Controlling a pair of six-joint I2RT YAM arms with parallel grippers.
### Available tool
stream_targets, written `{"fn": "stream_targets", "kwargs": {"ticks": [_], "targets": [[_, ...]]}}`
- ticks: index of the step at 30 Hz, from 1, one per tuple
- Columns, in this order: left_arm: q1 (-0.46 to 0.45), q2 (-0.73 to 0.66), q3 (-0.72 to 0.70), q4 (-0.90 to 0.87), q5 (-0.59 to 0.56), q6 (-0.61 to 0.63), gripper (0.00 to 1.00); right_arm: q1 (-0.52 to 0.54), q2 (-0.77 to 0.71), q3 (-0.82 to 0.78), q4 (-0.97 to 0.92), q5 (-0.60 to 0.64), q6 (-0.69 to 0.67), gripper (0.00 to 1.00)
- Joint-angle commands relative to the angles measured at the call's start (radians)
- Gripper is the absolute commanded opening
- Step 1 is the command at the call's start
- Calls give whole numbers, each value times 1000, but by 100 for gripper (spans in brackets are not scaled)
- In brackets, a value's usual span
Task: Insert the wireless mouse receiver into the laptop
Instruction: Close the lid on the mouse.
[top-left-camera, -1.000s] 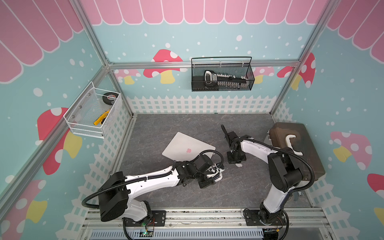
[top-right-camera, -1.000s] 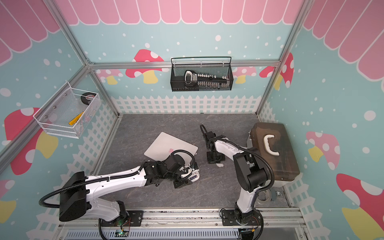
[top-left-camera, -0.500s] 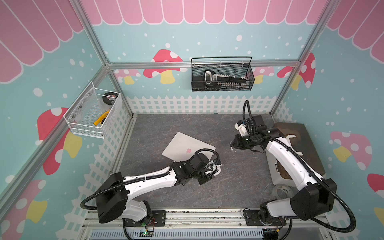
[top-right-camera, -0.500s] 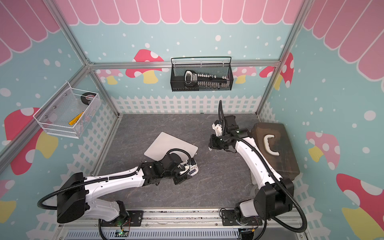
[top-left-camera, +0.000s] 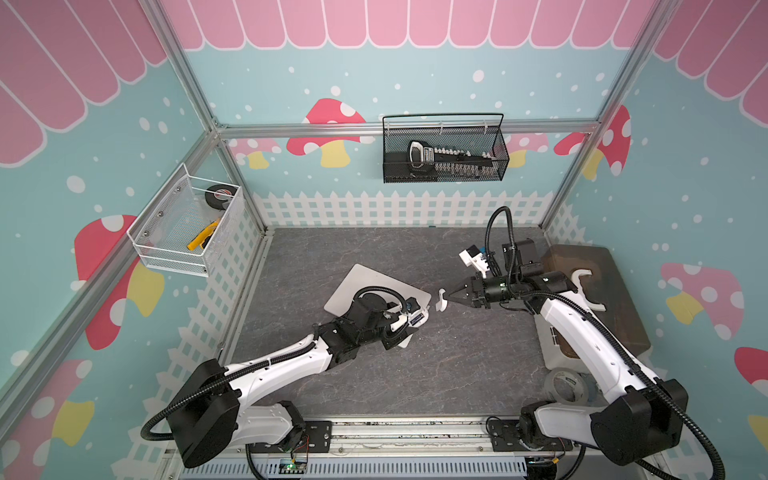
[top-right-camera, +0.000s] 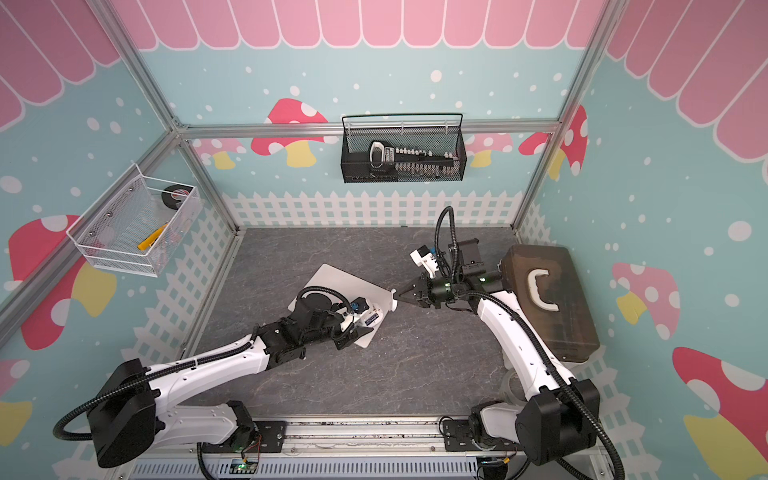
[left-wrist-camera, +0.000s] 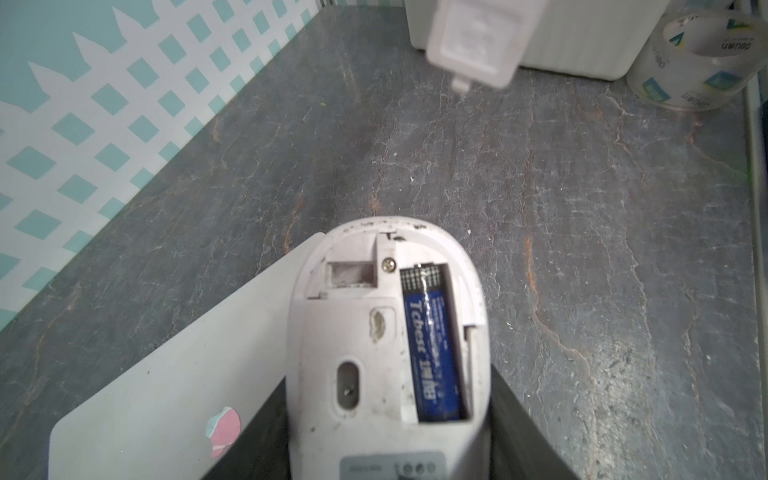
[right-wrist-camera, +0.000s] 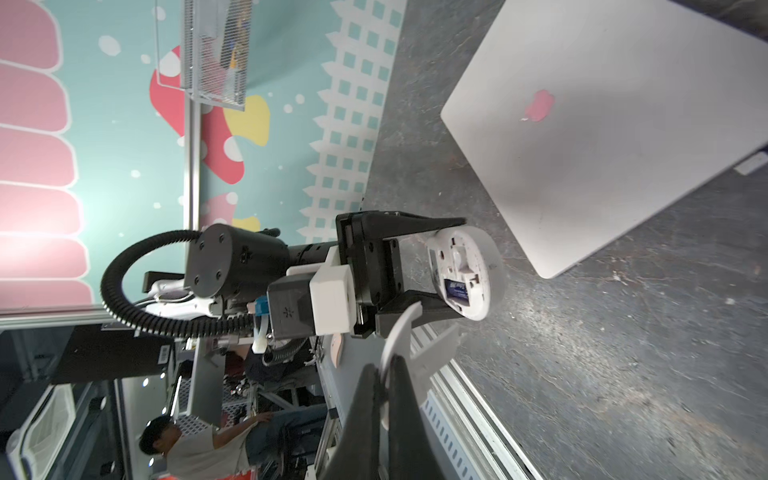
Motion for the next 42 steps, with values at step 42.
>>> {"fn": "stream_targets", "kwargs": {"ticks": [42], "targets": [[76, -41, 146, -49, 267, 133, 26, 45, 14, -114, 296, -162, 233, 3]]}}
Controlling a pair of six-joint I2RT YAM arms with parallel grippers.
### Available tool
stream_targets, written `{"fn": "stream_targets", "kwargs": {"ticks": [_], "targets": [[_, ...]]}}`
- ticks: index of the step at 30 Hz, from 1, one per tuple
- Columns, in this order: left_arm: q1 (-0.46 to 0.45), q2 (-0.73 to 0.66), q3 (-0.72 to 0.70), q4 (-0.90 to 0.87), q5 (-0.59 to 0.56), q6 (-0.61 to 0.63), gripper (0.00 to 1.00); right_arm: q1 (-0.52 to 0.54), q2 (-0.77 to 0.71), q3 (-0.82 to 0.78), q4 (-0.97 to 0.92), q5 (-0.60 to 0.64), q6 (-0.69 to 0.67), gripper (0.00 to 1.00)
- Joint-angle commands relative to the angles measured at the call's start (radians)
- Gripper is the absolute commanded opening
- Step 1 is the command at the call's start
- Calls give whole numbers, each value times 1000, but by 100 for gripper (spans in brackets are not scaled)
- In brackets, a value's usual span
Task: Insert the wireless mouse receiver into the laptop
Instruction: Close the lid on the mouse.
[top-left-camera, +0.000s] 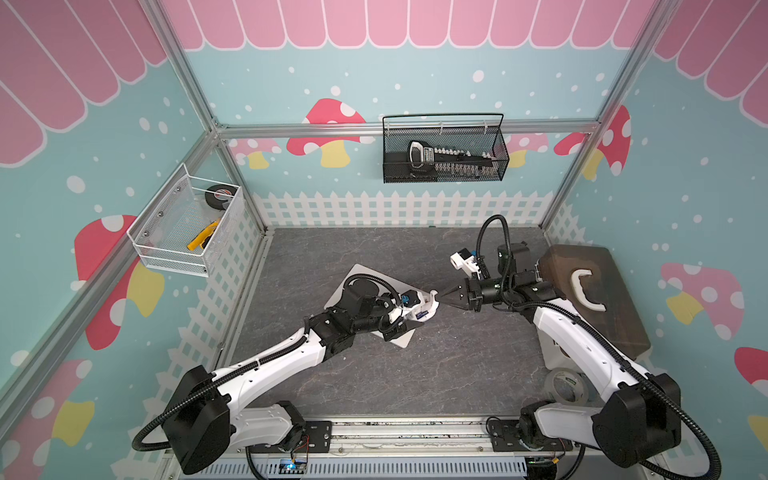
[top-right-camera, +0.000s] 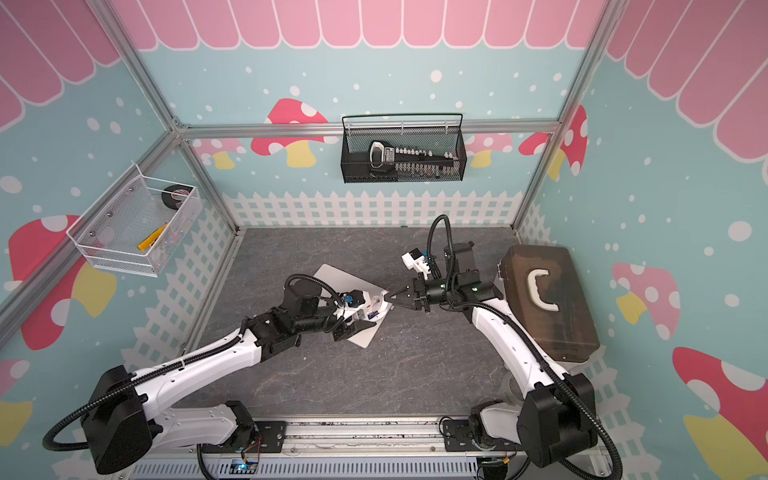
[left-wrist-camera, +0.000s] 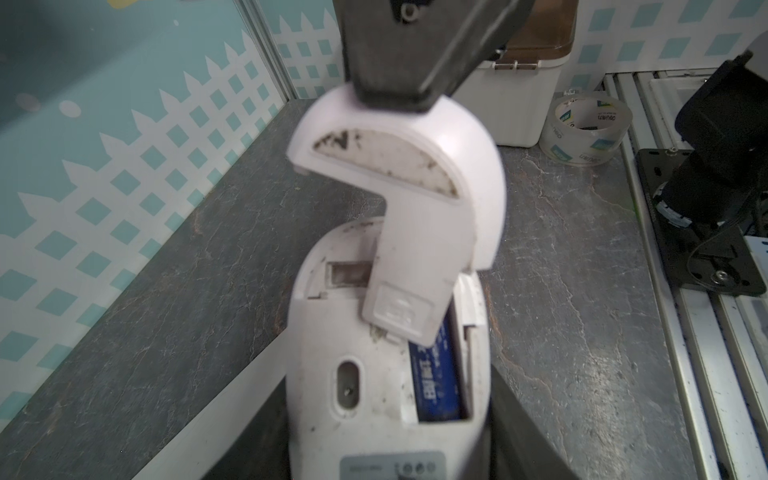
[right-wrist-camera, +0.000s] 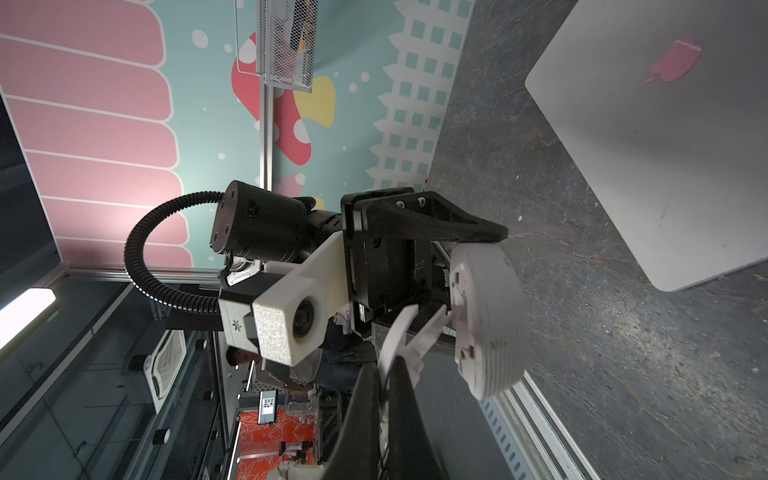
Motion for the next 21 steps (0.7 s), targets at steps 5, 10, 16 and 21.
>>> {"fn": "stream_targets", "kwargs": {"ticks": [5, 10, 16, 21], "targets": [[27, -8, 49, 1, 59, 38, 26, 20, 5, 9, 7, -17, 4, 3], [37, -4, 49, -7, 64, 47, 26, 31, 3, 11, 10, -25, 5, 3], [44, 6, 46, -14, 62, 56, 26, 39, -1, 10, 11, -28, 8, 2], [45, 6, 49, -19, 77, 53, 26, 41, 2, 10, 10, -20, 5, 2]]}}
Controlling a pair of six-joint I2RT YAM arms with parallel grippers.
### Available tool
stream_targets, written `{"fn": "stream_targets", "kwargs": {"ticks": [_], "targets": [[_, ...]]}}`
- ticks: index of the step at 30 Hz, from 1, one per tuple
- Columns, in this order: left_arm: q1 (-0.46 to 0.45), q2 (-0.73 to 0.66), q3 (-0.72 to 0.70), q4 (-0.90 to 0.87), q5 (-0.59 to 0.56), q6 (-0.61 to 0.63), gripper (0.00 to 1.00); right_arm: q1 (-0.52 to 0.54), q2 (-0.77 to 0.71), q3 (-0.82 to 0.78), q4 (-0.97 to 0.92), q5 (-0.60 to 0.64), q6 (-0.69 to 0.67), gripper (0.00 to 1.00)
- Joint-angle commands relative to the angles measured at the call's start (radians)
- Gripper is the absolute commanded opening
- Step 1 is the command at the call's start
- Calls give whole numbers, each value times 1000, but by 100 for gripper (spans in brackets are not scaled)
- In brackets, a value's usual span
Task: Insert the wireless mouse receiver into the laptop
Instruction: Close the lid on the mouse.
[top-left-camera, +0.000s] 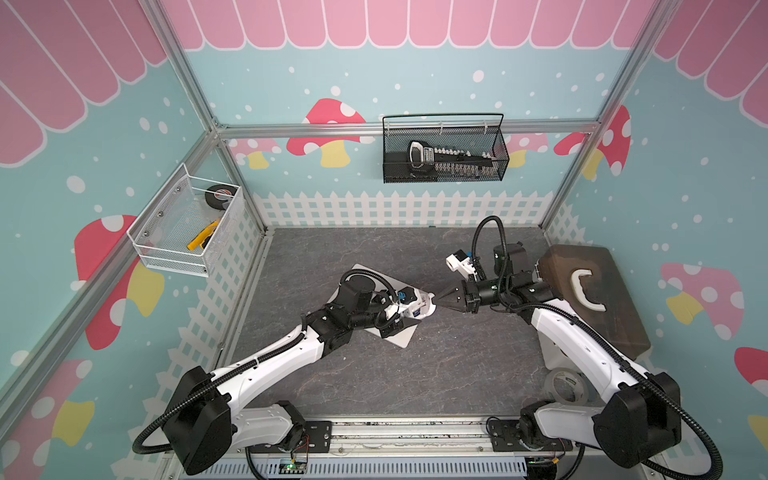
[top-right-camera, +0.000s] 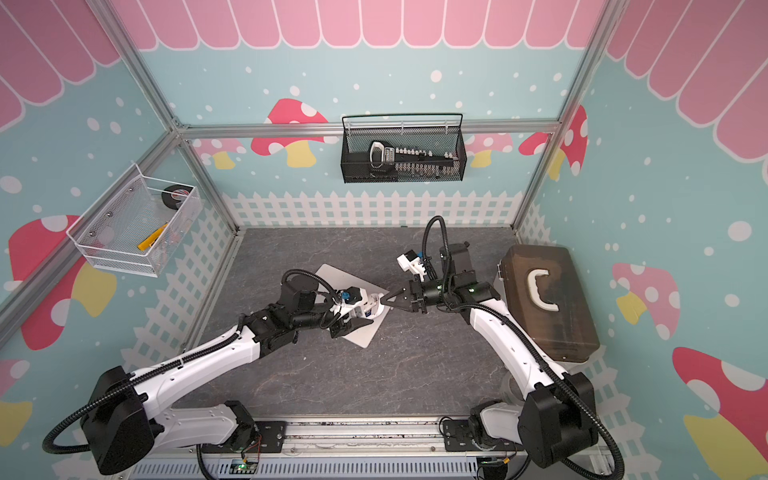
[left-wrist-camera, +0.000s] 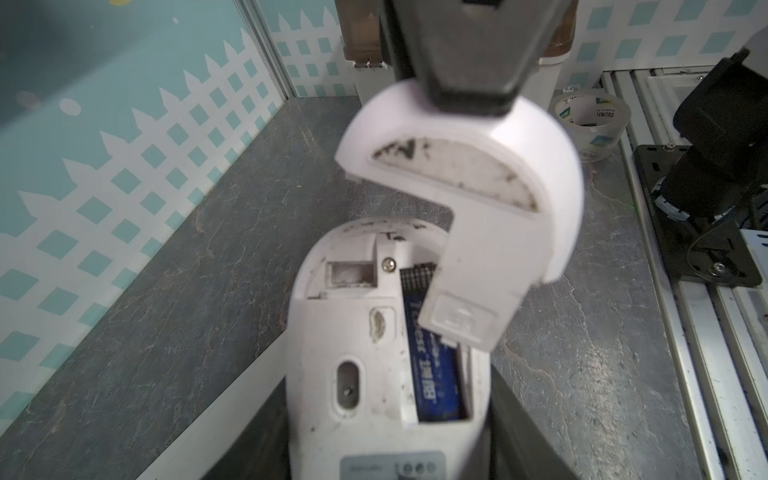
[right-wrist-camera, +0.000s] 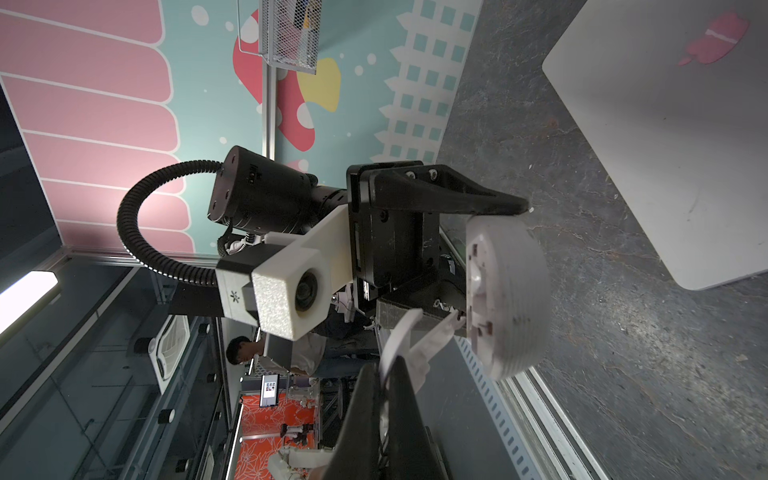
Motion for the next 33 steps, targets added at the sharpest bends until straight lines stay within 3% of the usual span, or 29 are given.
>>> {"fn": "stream_targets", "kwargs": {"ticks": [1, 19, 28, 33], "targets": [[6, -2, 39, -2, 41, 30, 27, 7, 4, 9, 2, -8, 0, 2], [6, -52, 40, -58, 105, 60, 29, 6, 59, 37, -71, 18, -63, 6], [6, -45, 42, -50, 101, 51, 29, 6, 57, 49, -133, 37, -106, 11], [6, -43, 41, -49, 107, 44, 29, 7, 58, 59, -143, 42, -112, 21]]}}
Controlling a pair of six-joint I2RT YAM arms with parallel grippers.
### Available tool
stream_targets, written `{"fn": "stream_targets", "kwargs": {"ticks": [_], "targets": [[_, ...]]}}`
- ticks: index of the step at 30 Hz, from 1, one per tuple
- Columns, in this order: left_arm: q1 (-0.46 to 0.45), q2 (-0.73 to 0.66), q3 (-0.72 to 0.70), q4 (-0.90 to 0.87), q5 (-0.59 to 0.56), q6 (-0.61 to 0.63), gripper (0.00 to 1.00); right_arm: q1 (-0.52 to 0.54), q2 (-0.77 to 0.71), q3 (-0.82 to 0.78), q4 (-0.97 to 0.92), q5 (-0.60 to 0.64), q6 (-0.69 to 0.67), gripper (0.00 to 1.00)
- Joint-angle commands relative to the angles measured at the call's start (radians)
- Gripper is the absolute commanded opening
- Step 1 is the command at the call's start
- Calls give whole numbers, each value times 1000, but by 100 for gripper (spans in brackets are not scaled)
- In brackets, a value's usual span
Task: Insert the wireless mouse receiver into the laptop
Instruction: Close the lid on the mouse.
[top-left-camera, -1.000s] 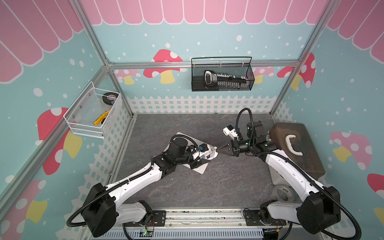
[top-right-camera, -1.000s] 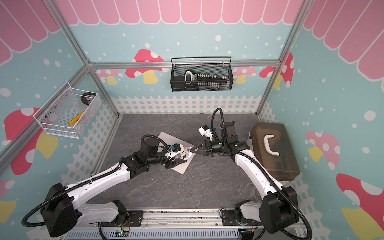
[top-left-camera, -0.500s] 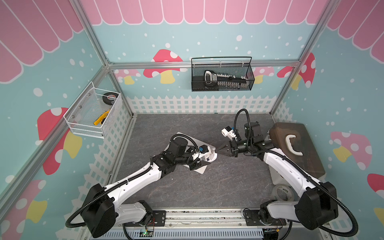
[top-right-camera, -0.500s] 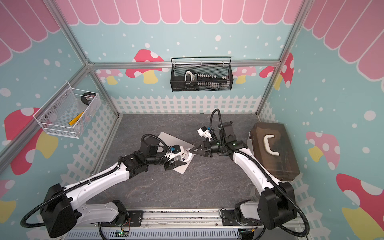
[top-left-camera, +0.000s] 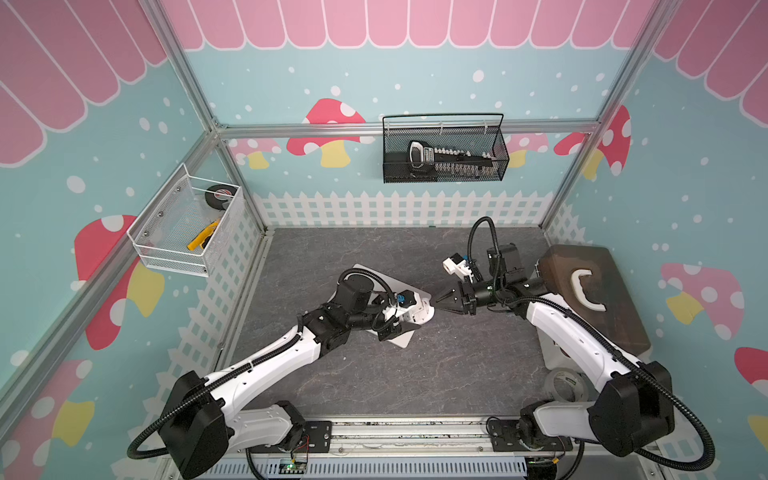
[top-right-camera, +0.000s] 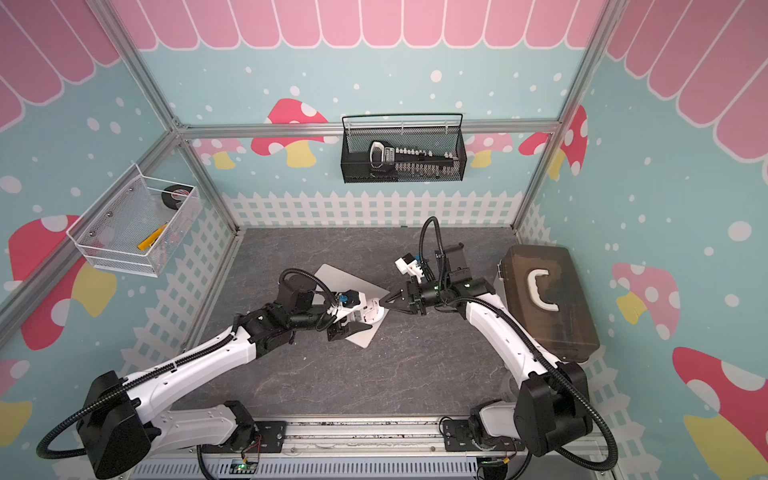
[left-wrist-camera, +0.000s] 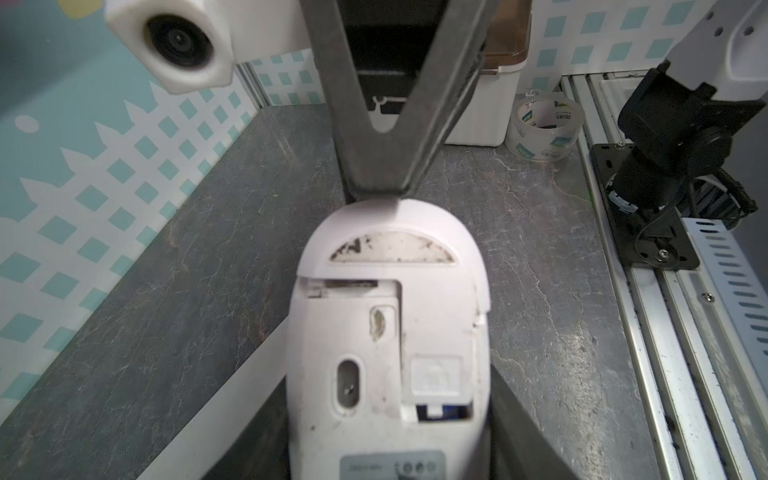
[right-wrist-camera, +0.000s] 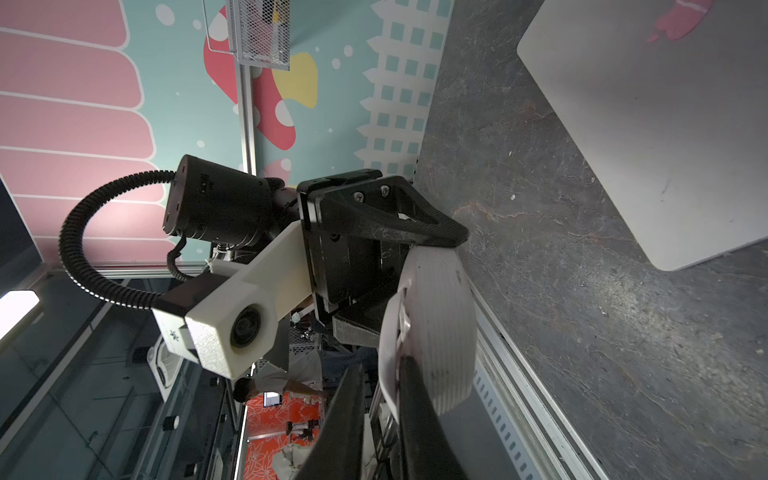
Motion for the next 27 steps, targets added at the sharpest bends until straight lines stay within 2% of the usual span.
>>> {"fn": "stream_targets", "kwargs": {"ticks": [1, 11, 21, 27], "targets": [[6, -16, 23, 19, 35, 17, 29, 0, 5, 27, -30, 20, -28, 23], [4, -12, 20, 20, 41, 9, 29, -22, 8, 97, -172, 88, -127, 38], [4, -4, 30, 12, 19, 7, 29, -34, 34, 221, -458, 317, -341, 51], [0, 13, 49, 4, -8, -7, 29, 23, 43, 222, -507, 344, -401, 52]]}}
